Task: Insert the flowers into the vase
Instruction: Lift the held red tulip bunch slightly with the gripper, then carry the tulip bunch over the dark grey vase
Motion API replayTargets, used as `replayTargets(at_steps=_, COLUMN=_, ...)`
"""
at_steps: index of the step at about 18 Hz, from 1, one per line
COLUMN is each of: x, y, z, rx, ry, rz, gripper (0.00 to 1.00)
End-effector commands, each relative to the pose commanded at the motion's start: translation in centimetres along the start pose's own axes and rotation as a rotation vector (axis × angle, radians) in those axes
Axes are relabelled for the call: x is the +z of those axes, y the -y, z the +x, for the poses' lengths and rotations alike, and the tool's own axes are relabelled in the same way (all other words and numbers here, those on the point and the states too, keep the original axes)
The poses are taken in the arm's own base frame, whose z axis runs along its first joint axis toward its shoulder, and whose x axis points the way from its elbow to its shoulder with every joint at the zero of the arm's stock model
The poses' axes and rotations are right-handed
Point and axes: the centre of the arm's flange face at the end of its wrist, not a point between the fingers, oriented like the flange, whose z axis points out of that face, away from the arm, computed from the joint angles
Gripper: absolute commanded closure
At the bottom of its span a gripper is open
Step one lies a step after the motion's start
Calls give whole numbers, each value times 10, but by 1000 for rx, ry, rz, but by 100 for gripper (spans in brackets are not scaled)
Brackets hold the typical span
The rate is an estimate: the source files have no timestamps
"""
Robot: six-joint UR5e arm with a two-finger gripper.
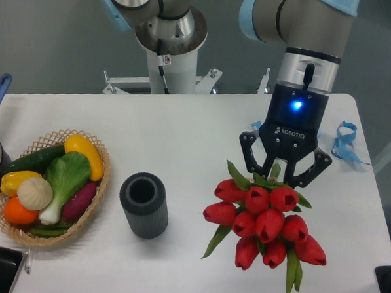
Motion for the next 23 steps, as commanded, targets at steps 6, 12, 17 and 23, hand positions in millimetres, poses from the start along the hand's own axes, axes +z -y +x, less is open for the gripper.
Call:
replayTargets(at_steps=6, x=2, y=-3, z=0, rx=-22, ry=-4, rz=-6, gripper=68)
replayTargets(at_steps=12, x=14, y=-5, z=1, rx=-35, ry=-20, rz=5, gripper=68)
replayTargets(at_steps=17, x=25, y=0, z=9, rx=-13, ry=-94, rz=87, gripper=68)
replayTargets(at_steps=23, x=31, y=6, z=16, rx=13, ry=-212, rz=193, gripper=67)
